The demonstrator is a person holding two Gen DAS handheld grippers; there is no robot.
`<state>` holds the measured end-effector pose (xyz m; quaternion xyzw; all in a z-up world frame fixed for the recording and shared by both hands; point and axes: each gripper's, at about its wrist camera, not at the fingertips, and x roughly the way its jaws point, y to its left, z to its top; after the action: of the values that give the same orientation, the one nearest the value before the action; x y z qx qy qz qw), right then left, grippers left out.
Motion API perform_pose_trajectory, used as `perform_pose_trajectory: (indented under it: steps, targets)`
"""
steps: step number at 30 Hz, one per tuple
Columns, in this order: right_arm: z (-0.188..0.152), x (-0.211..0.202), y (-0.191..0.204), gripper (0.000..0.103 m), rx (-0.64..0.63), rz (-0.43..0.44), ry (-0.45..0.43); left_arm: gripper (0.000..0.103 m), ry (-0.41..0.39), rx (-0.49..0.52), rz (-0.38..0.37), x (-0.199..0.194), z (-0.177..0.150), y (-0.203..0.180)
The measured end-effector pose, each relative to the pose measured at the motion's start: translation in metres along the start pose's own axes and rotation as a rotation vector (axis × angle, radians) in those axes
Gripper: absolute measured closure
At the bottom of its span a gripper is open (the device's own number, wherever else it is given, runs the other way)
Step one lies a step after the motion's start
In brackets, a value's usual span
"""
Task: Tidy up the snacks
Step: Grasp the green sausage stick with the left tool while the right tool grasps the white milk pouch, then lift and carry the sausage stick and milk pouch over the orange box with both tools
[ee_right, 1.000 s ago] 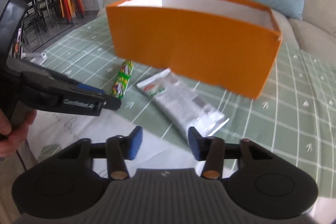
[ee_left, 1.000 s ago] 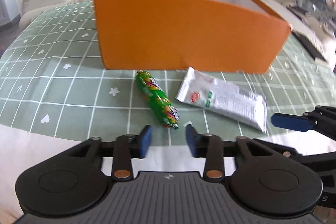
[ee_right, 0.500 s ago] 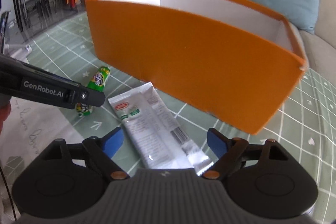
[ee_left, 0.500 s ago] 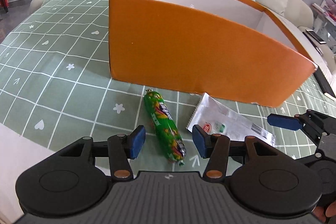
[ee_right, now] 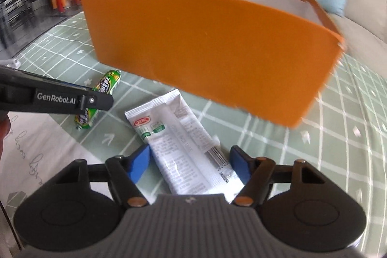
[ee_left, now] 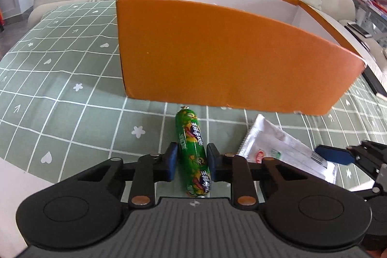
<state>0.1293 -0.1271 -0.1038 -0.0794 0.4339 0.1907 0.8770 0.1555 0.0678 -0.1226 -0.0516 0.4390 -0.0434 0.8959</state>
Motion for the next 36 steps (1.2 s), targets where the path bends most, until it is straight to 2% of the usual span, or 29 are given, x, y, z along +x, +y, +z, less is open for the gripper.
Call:
perform_pose_trajectory:
  steps: [4, 7, 12, 15, 17, 18, 22, 27, 29, 30, 33, 36]
  targets:
    - [-0.008, -0.011, 0.005, 0.033, 0.09, -0.07, 0.048, 0.077, 0.022, 0.043, -0.014, -0.006, -0.008, -0.008]
    - [-0.01, -0.016, 0.01, 0.032, 0.109, -0.081, 0.083, 0.077, 0.037, 0.076, -0.025, -0.014, -0.018, -0.017]
    - [-0.016, -0.024, 0.017, 0.025, 0.109, -0.03, 0.121, 0.077, 0.058, 0.091, -0.052, -0.023, -0.028, -0.025]
    - [-0.022, -0.031, 0.027, 0.025, 0.077, 0.037, 0.122, 0.078, 0.064, 0.086, -0.059, -0.025, -0.03, -0.024]
    - [-0.024, -0.035, 0.03, 0.031, 0.071, 0.08, 0.118, 0.078, 0.069, 0.08, -0.06, -0.025, -0.03, -0.022]
    - [-0.025, -0.037, 0.032, 0.034, 0.062, 0.083, 0.117, 0.078, 0.069, 0.075, -0.058, -0.026, -0.03, -0.021]
    - [-0.028, -0.038, 0.033, 0.035, 0.054, 0.042, 0.099, 0.077, 0.064, 0.069, -0.048, -0.027, -0.032, -0.02]
    - [-0.023, -0.037, 0.025, 0.033, 0.11, 0.042, 0.065, 0.065, 0.055, 0.041, -0.049, -0.025, -0.027, -0.014]
    - [-0.02, -0.034, 0.025, 0.031, 0.112, 0.026, 0.058, 0.052, 0.062, 0.03, -0.032, -0.024, -0.022, -0.012]
    - [-0.018, -0.031, 0.025, 0.03, 0.116, 0.022, 0.06, 0.049, 0.066, 0.028, -0.025, -0.023, -0.021, -0.012]
    - [-0.014, -0.026, 0.026, 0.03, 0.134, 0.016, 0.054, 0.048, 0.067, 0.041, -0.014, -0.023, -0.019, -0.012]
    - [-0.013, -0.021, 0.029, 0.031, 0.111, -0.031, 0.05, 0.048, 0.06, 0.059, -0.011, -0.024, -0.021, -0.013]
